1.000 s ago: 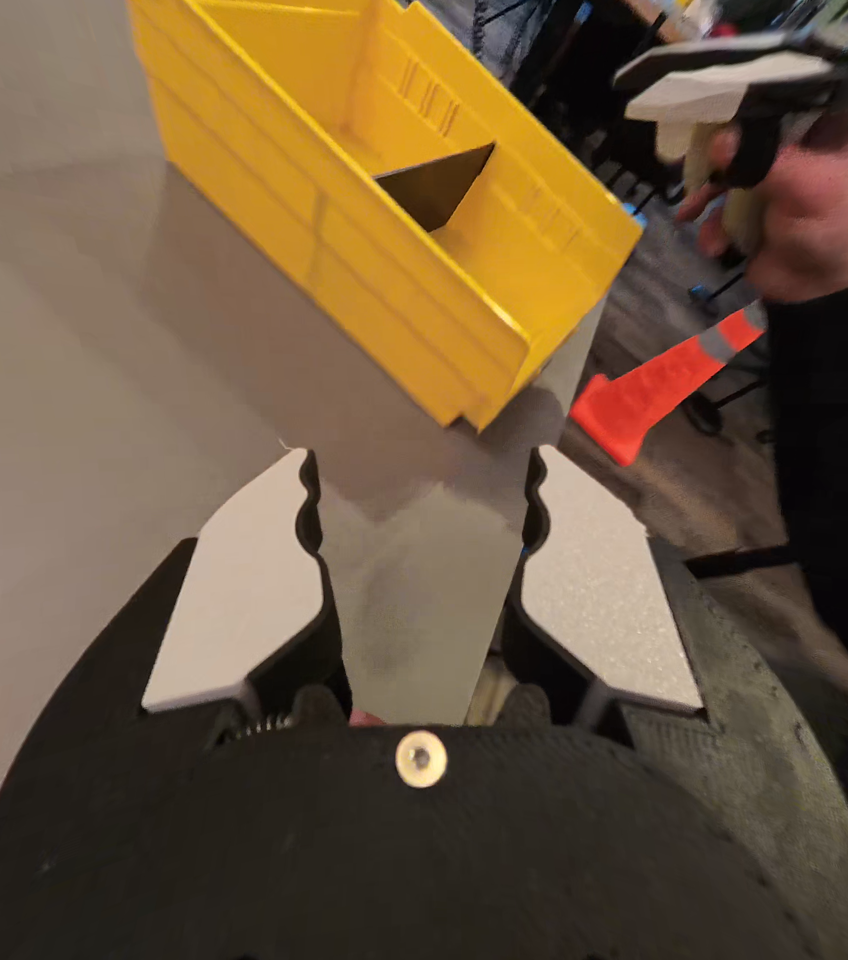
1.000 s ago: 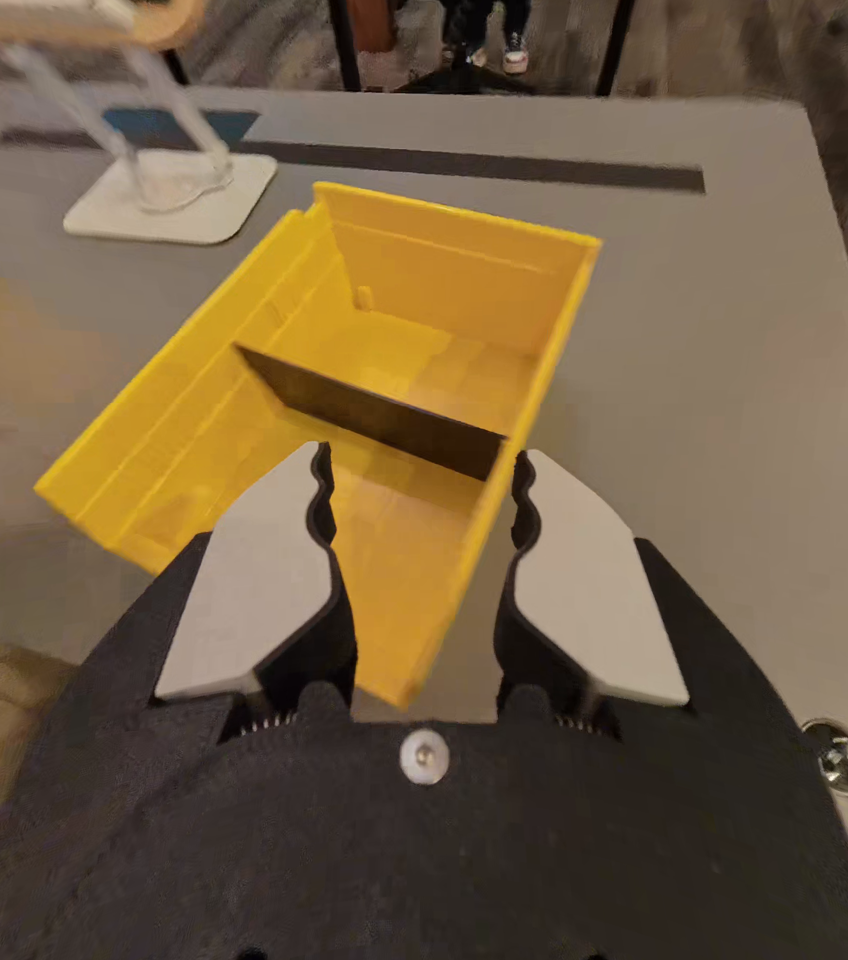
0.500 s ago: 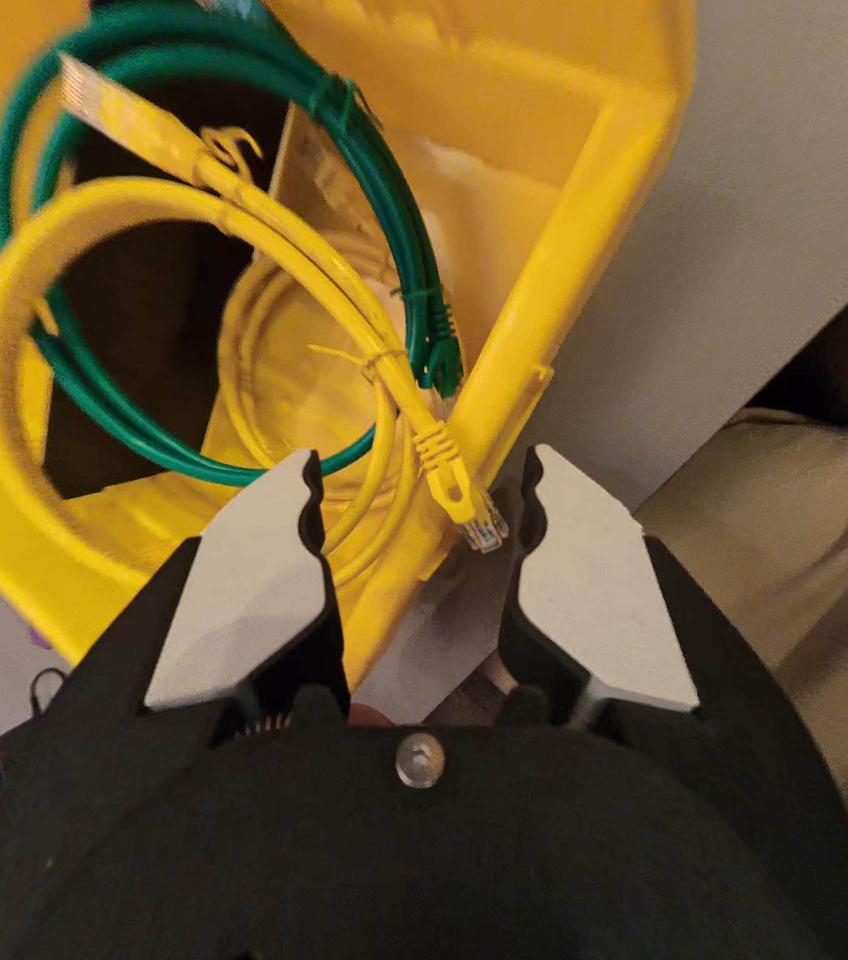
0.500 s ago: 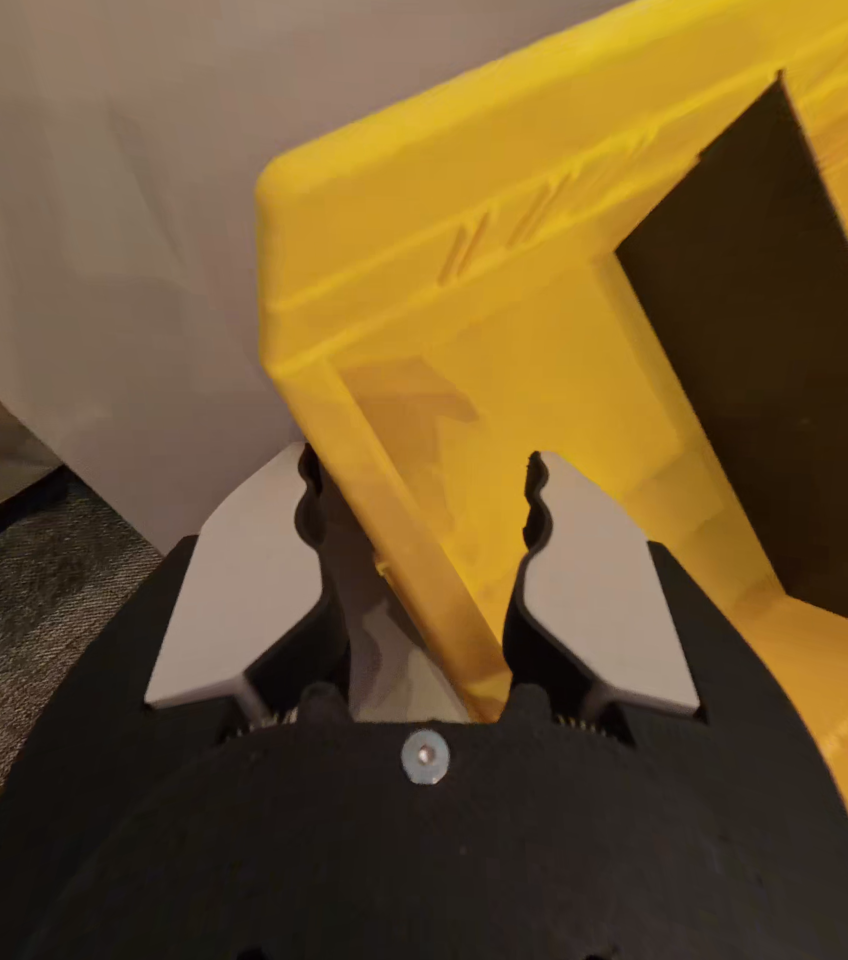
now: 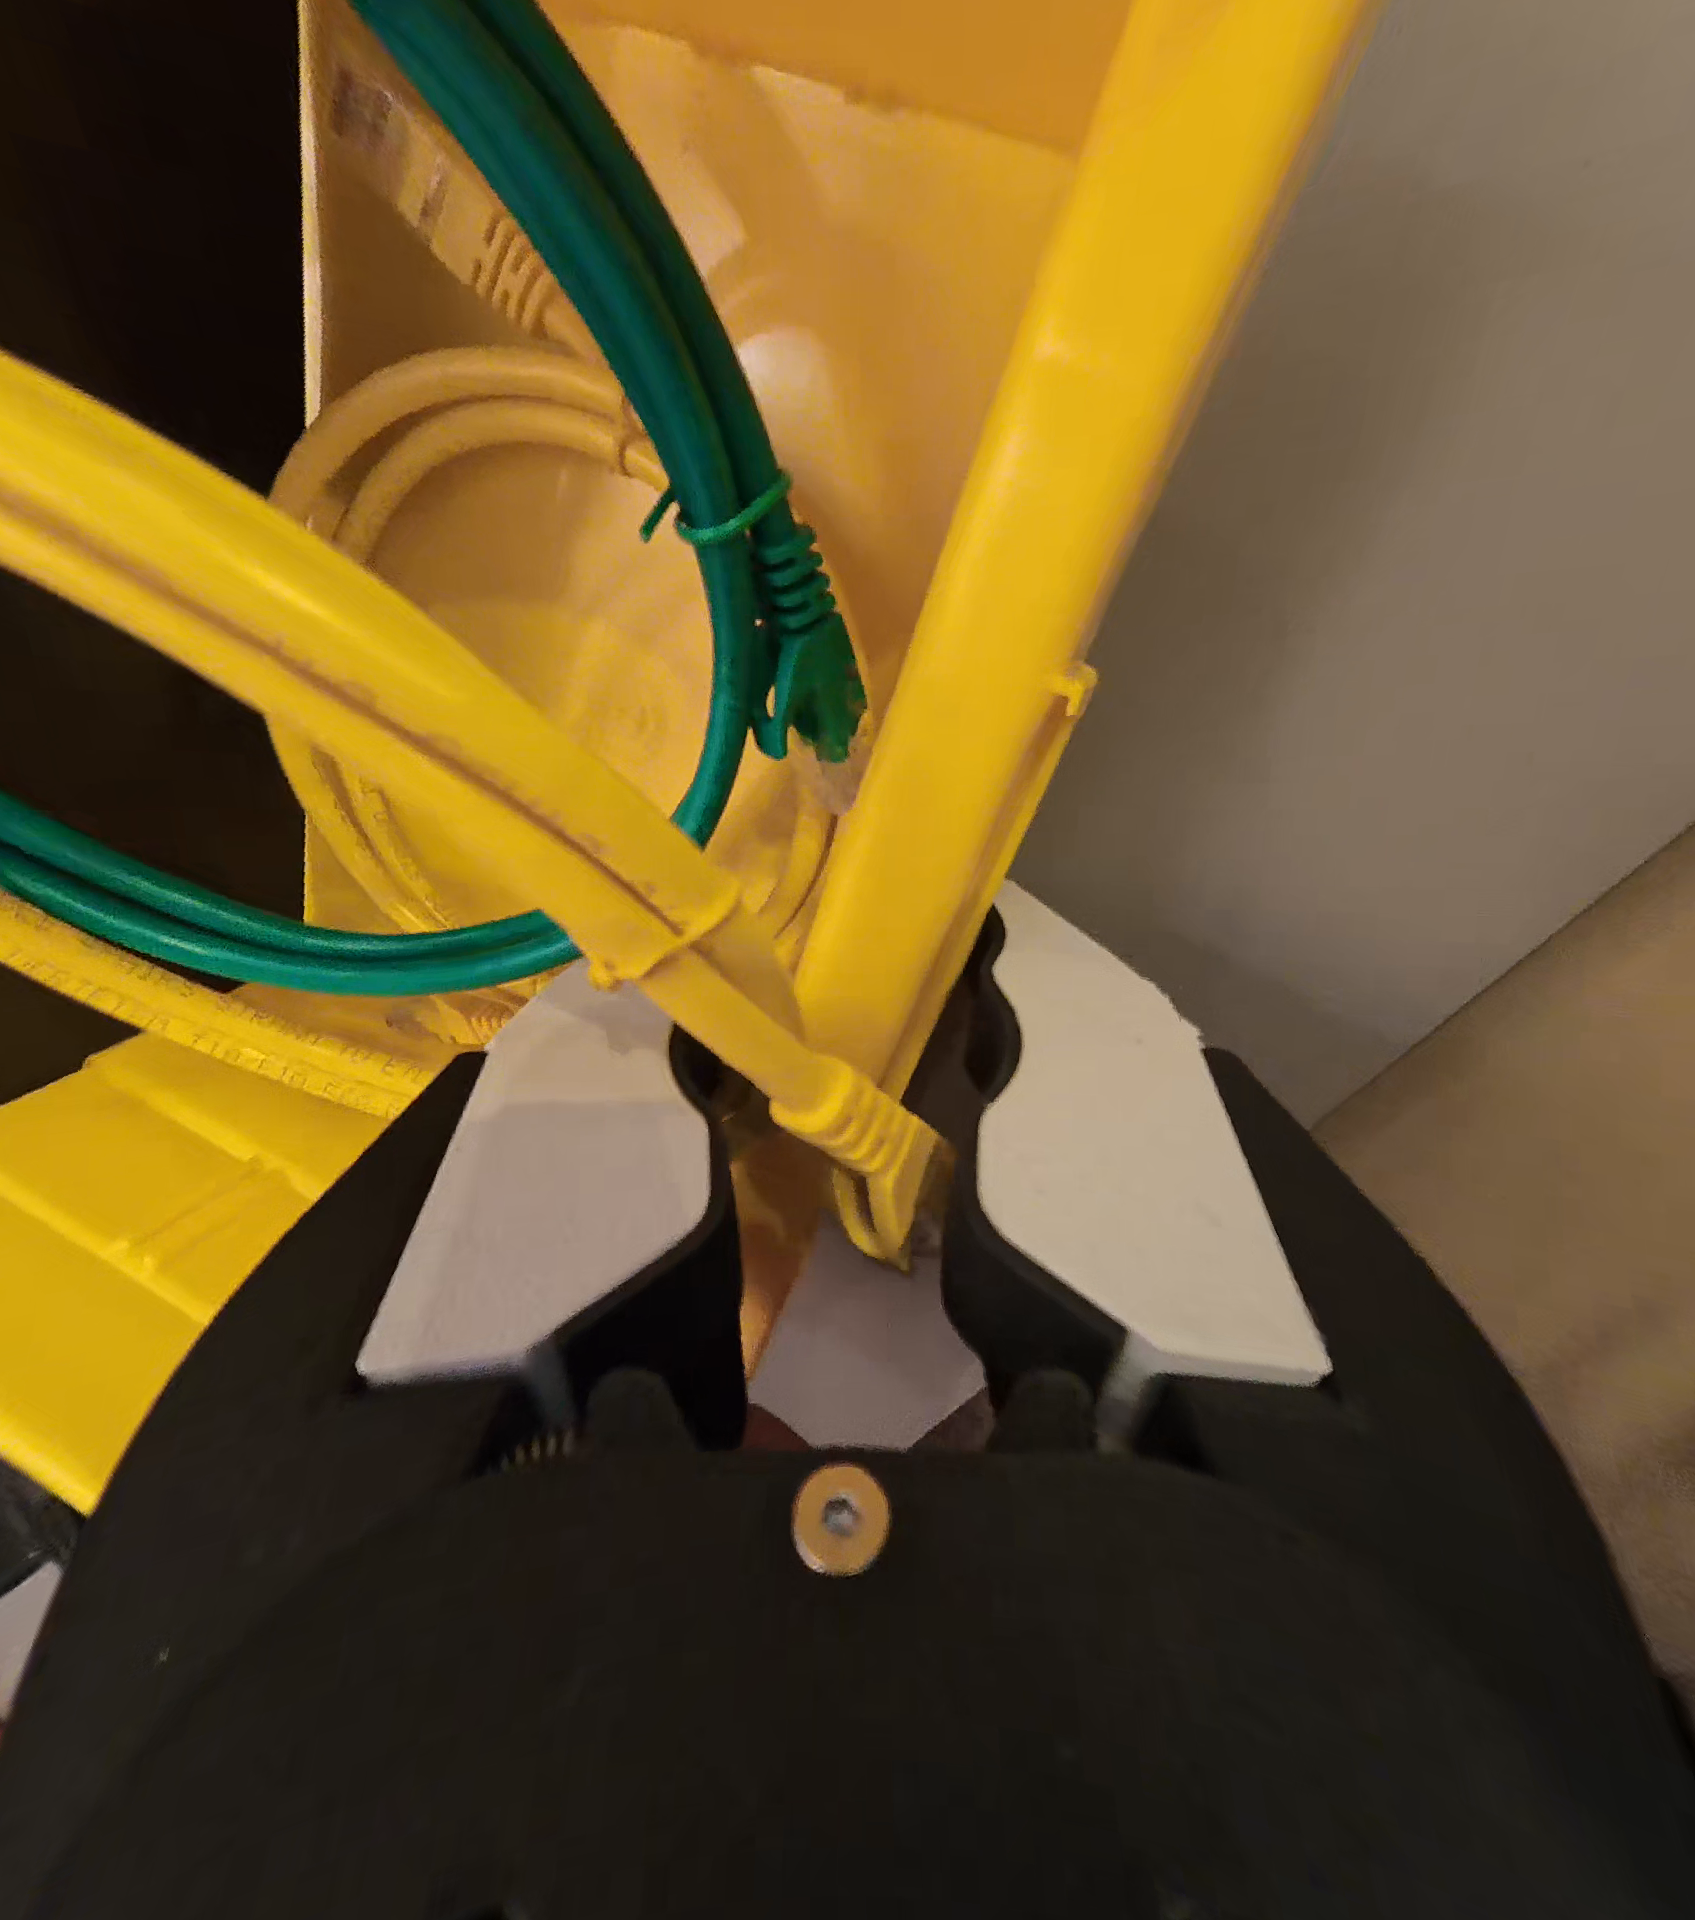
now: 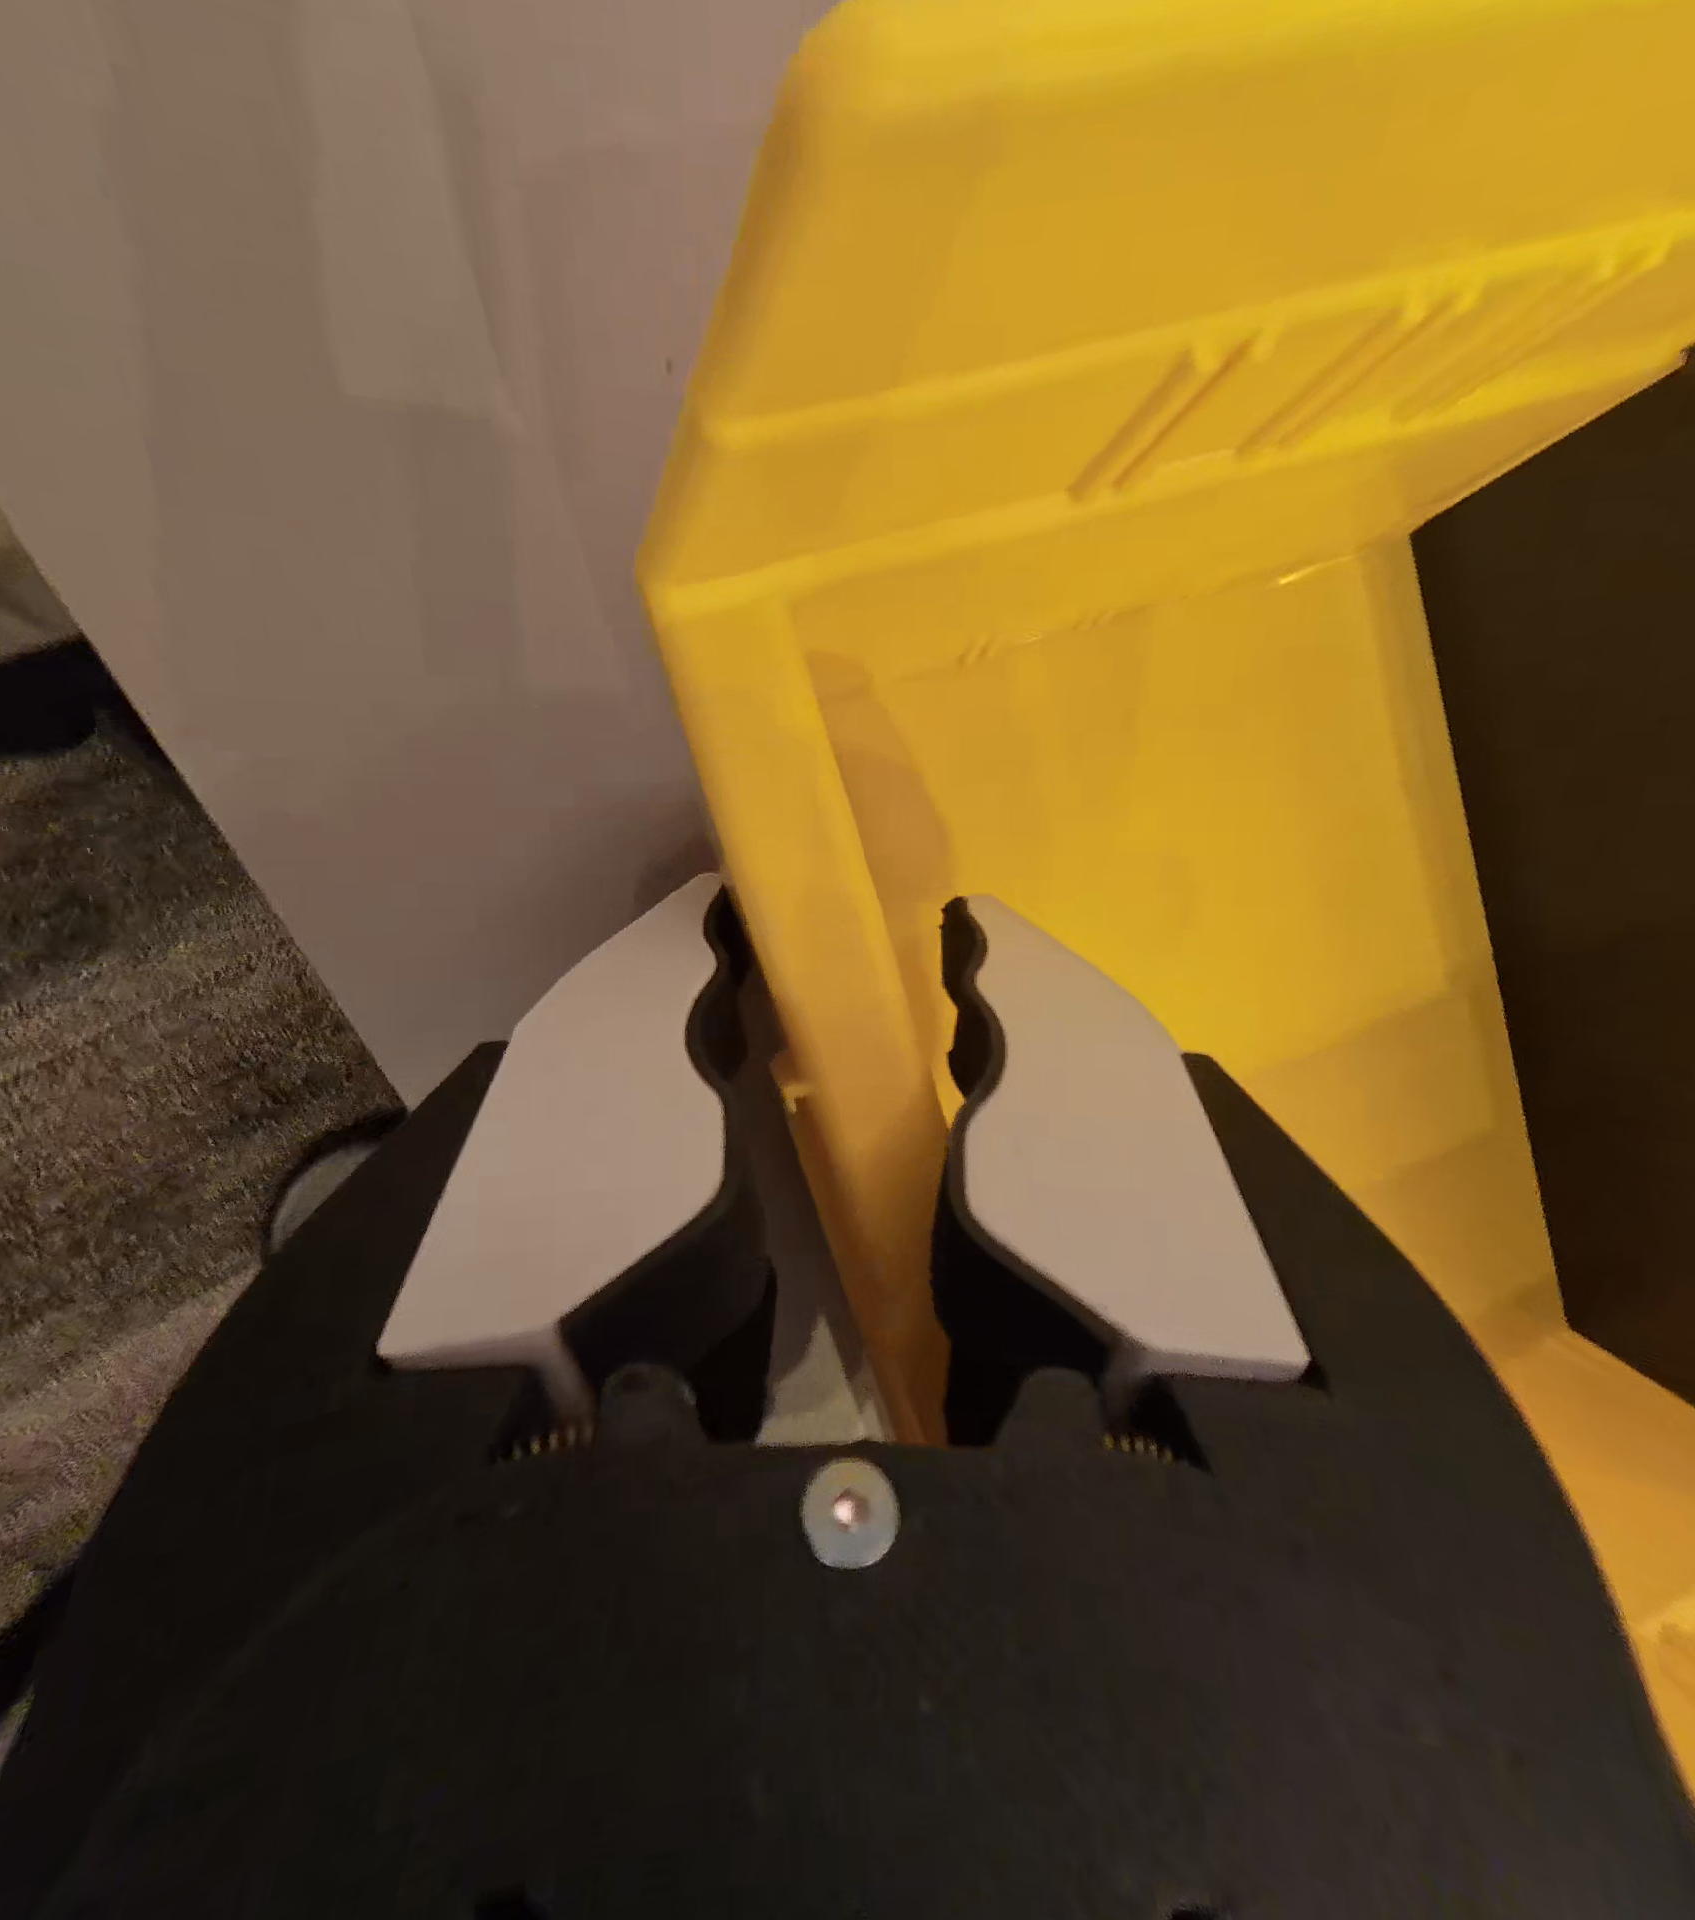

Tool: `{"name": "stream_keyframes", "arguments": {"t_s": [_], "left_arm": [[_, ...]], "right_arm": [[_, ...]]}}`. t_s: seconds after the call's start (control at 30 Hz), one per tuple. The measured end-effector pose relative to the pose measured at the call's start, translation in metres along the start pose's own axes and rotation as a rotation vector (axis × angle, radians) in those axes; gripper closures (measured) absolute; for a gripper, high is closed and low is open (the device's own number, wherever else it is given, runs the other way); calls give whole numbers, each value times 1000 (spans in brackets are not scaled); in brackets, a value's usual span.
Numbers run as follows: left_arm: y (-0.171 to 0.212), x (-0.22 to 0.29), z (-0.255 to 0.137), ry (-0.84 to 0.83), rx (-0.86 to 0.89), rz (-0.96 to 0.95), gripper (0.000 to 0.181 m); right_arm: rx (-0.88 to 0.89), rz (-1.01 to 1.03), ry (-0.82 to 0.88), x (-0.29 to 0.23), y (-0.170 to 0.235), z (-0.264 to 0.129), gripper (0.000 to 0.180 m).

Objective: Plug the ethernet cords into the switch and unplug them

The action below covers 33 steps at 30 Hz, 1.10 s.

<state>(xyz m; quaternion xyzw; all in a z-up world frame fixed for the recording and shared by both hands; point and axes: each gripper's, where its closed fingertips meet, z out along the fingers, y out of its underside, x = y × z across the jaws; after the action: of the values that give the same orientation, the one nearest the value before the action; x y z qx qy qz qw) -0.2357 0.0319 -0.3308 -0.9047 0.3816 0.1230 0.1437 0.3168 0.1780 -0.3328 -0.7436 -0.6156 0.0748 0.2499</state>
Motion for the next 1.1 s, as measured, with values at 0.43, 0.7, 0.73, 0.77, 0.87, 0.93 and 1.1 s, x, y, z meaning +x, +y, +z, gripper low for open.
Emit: {"name": "stream_keyframes", "arguments": {"t_s": [0.43,0.7,0.73,0.77,0.87,0.93,1.1], "left_arm": [[60,-47,7,40,80,388,144],[35,-57,-72,-164,191,275,96],[19,-57,-93,-188,252,254,91],[0,-55,-111,-190,315,222,88],[-72,-33,-134,-106,469,125,89],[-121,-12,-125,-54,496,88,90],[-203,28,-59,161,403,12,52]], "right_arm": [[-47,-84,-162,25,60,-25,138],[6,55,83,25,16,-91,90],[33,34,112,19,0,-100,85],[83,23,119,11,-23,-107,73],[189,32,80,-12,-91,-106,59],[205,56,71,-16,-127,-87,53],[226,223,-138,-29,-192,-2,51]]}}
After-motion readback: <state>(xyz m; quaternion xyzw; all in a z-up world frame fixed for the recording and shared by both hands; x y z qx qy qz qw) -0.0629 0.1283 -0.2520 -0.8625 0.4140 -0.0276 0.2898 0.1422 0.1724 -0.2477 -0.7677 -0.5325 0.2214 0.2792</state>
